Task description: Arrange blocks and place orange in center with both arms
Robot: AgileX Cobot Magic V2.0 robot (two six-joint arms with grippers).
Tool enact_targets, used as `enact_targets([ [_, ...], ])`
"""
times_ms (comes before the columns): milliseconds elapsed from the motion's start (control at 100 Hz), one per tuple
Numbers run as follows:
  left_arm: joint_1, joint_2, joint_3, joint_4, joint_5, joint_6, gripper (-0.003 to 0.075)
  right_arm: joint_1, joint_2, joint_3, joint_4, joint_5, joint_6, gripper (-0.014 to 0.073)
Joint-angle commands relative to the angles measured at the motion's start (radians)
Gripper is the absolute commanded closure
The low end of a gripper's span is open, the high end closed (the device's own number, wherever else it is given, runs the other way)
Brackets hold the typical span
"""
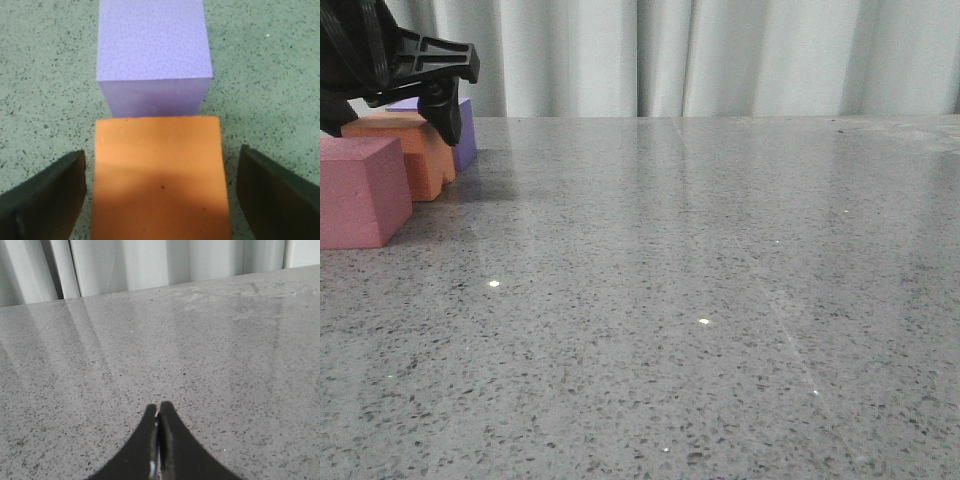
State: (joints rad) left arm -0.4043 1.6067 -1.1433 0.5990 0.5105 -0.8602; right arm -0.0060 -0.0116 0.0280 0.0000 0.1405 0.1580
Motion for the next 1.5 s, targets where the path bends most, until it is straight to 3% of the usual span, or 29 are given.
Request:
enact_targets([
  [0,0.001,-0.038,-0.026,0.011,-0.041,0.0,0.0126,-0.009,-0.022,-0.014,0.0,-0.082,-0.005,0.0661],
  [340,-0.001,-0.135,-0.026,0.013,-0.009,0.003,0.0127,-0.009,-0.022,-0.014,0.0,-0.082,-0.005,0.0661],
  [810,-0.028,-0.507,-0.024,0.013,0.121,0.164,0.0149,-0.009,-0.022,-0.014,-0.006,-0.081,-0.005,0.0661],
  [880,-0.028,-0.552,-0.016,0.014,0.143,0.192,0.0207,-0.009,-0.022,-0.014,-0.006,-0.081,-0.005,0.0661],
  [950,-0.028,-0.599,0.005,0.014,0.152,0.213,0.0315,-0.009,-0.022,-0.014,-0.006,-0.081,-0.005,0.0661],
  [1130,-0.028,-0.712,0.08,0.022,0.146,0.217,0.0741,-0.009,-0.022,-0.014,-0.006,-0.081,-0.005,0.0661],
  [1490,-0.028,-0.841,0.139,0.036,0.17,0.229,0.0739,-0.009,-0.022,-0.014,-0.006,-0.081,-0.005,0.0661],
])
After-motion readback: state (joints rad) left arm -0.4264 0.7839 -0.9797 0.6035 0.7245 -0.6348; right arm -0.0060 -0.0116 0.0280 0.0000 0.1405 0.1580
